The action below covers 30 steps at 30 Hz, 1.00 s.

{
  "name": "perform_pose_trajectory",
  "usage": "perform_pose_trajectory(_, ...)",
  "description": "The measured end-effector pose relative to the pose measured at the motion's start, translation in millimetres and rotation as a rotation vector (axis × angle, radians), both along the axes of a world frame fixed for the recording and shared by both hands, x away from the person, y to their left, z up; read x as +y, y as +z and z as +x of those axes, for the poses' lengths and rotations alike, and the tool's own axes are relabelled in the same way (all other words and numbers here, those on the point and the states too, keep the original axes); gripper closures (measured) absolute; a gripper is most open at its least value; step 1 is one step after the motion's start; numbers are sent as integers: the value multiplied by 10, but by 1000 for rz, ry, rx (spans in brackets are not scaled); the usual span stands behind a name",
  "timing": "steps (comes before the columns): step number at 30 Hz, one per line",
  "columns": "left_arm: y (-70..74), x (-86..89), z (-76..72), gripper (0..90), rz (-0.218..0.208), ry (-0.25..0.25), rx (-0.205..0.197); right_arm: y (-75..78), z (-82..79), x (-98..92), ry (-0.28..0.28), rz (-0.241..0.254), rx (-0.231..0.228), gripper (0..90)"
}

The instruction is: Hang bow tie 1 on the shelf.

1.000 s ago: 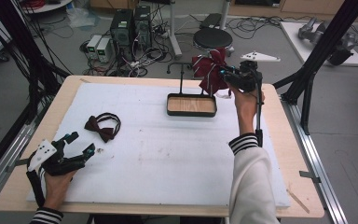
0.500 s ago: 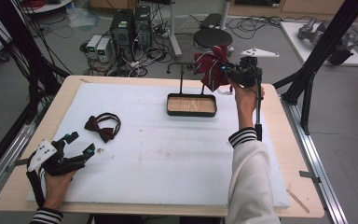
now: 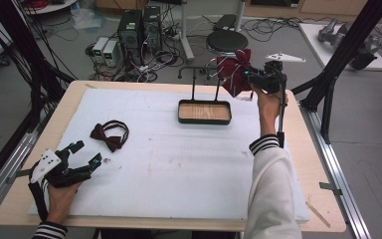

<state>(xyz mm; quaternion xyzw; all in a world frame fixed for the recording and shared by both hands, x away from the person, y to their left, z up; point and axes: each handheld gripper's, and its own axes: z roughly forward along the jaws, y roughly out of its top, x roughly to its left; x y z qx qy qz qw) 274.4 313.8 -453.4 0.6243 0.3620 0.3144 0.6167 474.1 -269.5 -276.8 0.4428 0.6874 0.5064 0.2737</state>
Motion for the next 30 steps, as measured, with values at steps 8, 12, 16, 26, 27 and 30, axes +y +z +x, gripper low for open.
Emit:
perform_pose_trajectory(8,-1,-3,-2,155,0,1,-2,-37,-14,-125,-25,-20,30,766)
perform_pose_trajectory(12,-1,-4,-3,155,0,2,-2,-80,-17,-166,-32,-24,44,766)
perform_pose_trajectory(16,0,-3,-3,155,2,1,-2,-103,-16,-182,-32,-33,60,766)
perform_pose_trajectory(26,-1,-6,-7,155,4,3,-3,-124,-49,-234,-24,-71,99,766)
perform_pose_trajectory(27,-1,-6,-7,155,5,3,-4,-127,-51,-236,-23,-75,105,765)
perform_pose_trajectory(30,-1,-7,-8,155,4,3,-5,-134,-58,-237,-17,-89,124,765)
